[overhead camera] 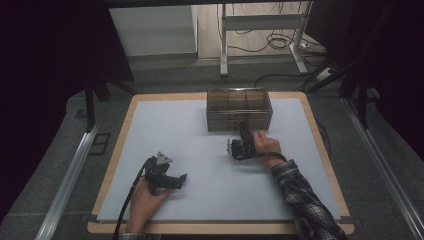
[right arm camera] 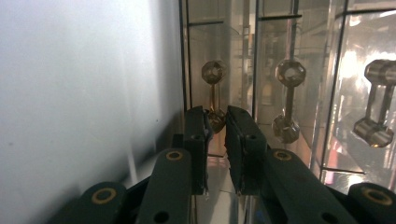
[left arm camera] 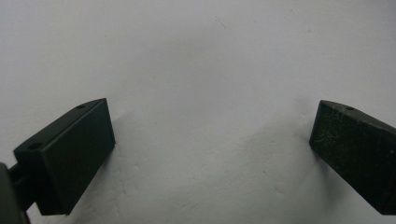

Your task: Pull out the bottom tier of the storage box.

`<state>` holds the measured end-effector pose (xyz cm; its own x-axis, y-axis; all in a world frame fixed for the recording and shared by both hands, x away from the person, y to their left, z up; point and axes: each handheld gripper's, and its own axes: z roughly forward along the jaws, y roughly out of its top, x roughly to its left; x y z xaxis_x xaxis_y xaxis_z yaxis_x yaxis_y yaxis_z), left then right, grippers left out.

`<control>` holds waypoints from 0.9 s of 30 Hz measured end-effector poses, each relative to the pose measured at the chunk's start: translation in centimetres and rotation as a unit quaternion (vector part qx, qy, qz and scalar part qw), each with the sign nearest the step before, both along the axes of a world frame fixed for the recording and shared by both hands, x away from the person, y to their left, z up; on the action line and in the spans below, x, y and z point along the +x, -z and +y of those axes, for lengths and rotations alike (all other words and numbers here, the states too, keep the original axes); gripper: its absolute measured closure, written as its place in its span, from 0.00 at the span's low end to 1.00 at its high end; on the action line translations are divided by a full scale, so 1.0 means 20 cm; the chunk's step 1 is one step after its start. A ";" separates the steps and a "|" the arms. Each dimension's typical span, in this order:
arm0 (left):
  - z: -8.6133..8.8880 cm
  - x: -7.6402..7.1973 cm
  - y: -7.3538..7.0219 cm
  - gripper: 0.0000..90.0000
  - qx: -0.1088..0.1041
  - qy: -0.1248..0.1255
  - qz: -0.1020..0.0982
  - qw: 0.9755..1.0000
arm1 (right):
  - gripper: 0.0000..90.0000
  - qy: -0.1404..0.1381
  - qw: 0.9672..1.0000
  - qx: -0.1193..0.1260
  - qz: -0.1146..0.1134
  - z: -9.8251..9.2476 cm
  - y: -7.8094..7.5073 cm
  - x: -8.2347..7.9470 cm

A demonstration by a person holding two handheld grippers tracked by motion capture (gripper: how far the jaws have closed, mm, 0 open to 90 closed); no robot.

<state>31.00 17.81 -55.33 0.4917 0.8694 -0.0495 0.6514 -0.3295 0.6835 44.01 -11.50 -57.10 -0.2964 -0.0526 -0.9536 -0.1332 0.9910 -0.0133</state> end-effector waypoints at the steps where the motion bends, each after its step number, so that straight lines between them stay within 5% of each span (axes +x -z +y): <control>1: 0.00 0.00 0.00 0.00 0.000 0.000 0.000 1.000 | 0.88 0.000 1.000 -0.007 -0.013 0.01 0.01 0.00; 7: 0.00 0.00 0.00 0.00 0.000 0.000 0.000 1.000 | 0.89 0.002 1.000 -0.012 -0.013 0.01 0.01 -0.01; 8: 0.00 0.00 0.00 0.00 0.000 0.000 0.000 1.000 | 0.89 -0.003 1.000 -0.007 0.024 0.01 -0.01 0.00; 9: 0.00 0.00 0.00 0.00 0.000 0.000 0.000 1.000 | 0.89 -0.003 1.000 -0.007 0.024 0.01 -0.01 0.00; 10: 0.00 0.00 0.00 0.00 0.000 0.000 0.000 1.000 | 0.89 0.000 1.000 -0.005 -0.008 0.00 0.00 -0.02; 18: 0.00 0.00 0.00 0.00 0.000 0.000 0.000 1.000 | 0.89 -0.010 1.000 0.002 -0.001 -0.01 -0.01 -0.05; 20: 0.00 0.00 0.00 0.00 0.000 0.000 0.000 1.000 | 0.89 -0.012 0.999 0.004 0.035 -0.02 -0.02 -0.06; 22: 0.00 0.00 0.00 0.00 0.000 0.000 0.000 1.000 | 0.89 -0.012 1.000 0.007 0.013 -0.02 -0.02 -0.08; 27: 0.00 0.00 0.00 0.00 0.000 0.000 0.000 1.000 | 0.88 -0.011 1.000 0.011 0.018 -0.03 -0.03 -0.11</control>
<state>31.00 17.81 -55.33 0.4915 0.8694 -0.0503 0.6516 -0.3288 0.6836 41.81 -12.15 -56.57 -0.3302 -0.0383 -0.9431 -0.1553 0.9878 0.0142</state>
